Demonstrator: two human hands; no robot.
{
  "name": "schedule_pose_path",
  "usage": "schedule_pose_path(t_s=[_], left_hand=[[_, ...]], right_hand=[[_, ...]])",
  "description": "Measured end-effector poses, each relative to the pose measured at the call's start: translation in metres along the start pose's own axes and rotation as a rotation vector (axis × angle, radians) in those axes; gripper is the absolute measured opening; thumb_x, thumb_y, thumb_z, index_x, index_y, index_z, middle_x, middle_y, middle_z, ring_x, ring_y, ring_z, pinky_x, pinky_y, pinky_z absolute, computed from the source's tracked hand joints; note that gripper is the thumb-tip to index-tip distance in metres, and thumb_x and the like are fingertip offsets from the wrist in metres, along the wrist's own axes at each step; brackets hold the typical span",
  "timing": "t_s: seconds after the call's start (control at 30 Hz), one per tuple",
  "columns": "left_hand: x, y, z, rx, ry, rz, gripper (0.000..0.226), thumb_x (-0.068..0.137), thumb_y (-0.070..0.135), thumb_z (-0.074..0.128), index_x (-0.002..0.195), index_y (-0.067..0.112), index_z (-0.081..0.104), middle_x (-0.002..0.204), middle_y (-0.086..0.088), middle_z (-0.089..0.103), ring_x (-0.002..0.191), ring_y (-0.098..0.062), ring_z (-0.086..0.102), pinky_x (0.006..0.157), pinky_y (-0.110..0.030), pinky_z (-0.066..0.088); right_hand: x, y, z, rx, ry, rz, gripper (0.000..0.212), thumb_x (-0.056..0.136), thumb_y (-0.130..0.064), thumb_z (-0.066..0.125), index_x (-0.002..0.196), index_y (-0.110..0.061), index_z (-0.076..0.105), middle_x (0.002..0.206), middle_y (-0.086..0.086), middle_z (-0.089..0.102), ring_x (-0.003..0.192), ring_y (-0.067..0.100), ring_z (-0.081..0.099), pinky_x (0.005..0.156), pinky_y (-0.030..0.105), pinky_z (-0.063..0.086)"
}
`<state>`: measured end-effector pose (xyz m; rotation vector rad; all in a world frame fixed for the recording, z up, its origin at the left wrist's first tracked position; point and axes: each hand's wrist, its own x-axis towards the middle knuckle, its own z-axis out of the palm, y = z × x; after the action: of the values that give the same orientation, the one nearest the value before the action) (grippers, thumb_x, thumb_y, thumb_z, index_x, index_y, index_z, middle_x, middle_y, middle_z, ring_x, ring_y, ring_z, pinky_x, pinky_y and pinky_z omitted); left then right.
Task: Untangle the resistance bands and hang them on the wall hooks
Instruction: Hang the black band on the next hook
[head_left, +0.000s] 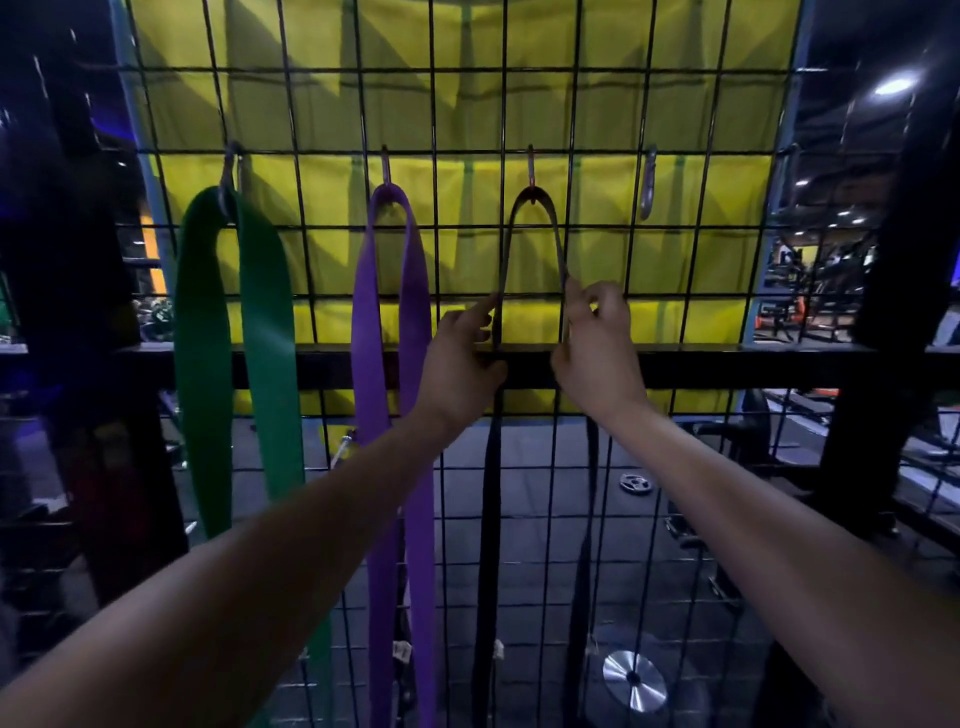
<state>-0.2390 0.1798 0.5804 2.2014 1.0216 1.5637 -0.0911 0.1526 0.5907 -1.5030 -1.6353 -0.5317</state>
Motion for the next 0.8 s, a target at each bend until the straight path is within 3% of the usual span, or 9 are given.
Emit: schedule_pose_path(t_s=[0.13, 0.3, 0.4, 0.5, 0.6, 0.7, 0.8], left_hand=[[-0.015, -0.007, -0.002, 0.067, -0.021, 0.024, 0.075, 0.078, -0.004, 0.062, 0.143, 0.021, 0.036, 0.124, -0.008, 0.044, 0.104, -0.015, 0.05, 0.082, -0.011, 0.036], [-0.031, -0.007, -0.005, 0.023, -0.037, 0.017, 0.074, 0.079, -0.006, 0.061, 0.143, 0.021, 0.033, 0.132, -0.007, 0.037, 0.112, -0.021, 0.051, 0.094, -0.02, 0.043], [-0.049, -0.012, 0.001, -0.008, -0.115, -0.001, 0.081, 0.079, -0.007, 0.061, 0.145, 0.024, 0.026, 0.135, -0.007, 0.031, 0.11, -0.023, 0.052, 0.087, -0.033, 0.052], [-0.063, -0.019, 0.009, 0.015, -0.209, -0.039, 0.086, 0.083, -0.001, 0.06, 0.148, 0.031, 0.014, 0.141, -0.008, 0.028, 0.104, -0.021, 0.052, 0.079, -0.028, 0.051], [-0.068, -0.024, 0.013, 0.014, -0.228, -0.036, 0.082, 0.086, 0.007, 0.06, 0.148, 0.031, 0.013, 0.147, -0.006, 0.025, 0.111, -0.021, 0.053, 0.079, -0.023, 0.045], [-0.072, -0.027, 0.013, 0.034, -0.243, -0.017, 0.081, 0.087, 0.007, 0.06, 0.148, 0.03, 0.012, 0.15, -0.007, 0.021, 0.114, -0.023, 0.052, 0.077, -0.025, 0.047], [-0.077, -0.028, 0.009, 0.093, -0.217, -0.008, 0.081, 0.086, 0.009, 0.062, 0.148, 0.029, 0.013, 0.148, -0.006, 0.022, 0.118, -0.022, 0.05, 0.077, -0.024, 0.047]], right_hand=[[-0.019, -0.001, -0.006, 0.014, -0.082, 0.08, 0.074, 0.088, -0.006, 0.055, 0.149, -0.011, 0.014, 0.137, 0.014, 0.025, 0.128, 0.03, 0.026, 0.095, 0.029, 0.038], [-0.036, -0.004, 0.0, 0.054, -0.054, 0.21, 0.075, 0.086, -0.004, 0.059, 0.148, -0.015, 0.018, 0.134, 0.012, 0.028, 0.119, 0.031, 0.041, 0.092, 0.03, 0.043], [-0.05, -0.009, 0.012, 0.007, -0.015, 0.238, 0.08, 0.083, -0.002, 0.061, 0.148, -0.017, 0.018, 0.137, 0.013, 0.024, 0.118, 0.033, 0.042, 0.093, 0.032, 0.045], [-0.057, -0.015, 0.017, 0.016, -0.021, 0.262, 0.088, 0.079, 0.006, 0.061, 0.15, -0.019, 0.014, 0.137, 0.013, 0.019, 0.115, 0.031, 0.042, 0.09, 0.026, 0.044], [-0.06, -0.018, 0.017, 0.05, -0.04, 0.293, 0.089, 0.08, 0.011, 0.055, 0.15, -0.021, 0.01, 0.132, 0.012, 0.022, 0.101, 0.027, 0.045, 0.076, 0.022, 0.042], [-0.067, -0.018, 0.016, 0.08, -0.058, 0.28, 0.084, 0.083, 0.009, 0.051, 0.15, -0.02, 0.008, 0.132, 0.012, 0.025, 0.095, 0.02, 0.044, 0.076, 0.021, 0.041], [-0.076, -0.015, 0.015, 0.118, -0.084, 0.292, 0.084, 0.084, 0.009, 0.052, 0.15, -0.021, 0.009, 0.139, 0.012, 0.025, 0.108, 0.024, 0.048, 0.081, 0.022, 0.042]])
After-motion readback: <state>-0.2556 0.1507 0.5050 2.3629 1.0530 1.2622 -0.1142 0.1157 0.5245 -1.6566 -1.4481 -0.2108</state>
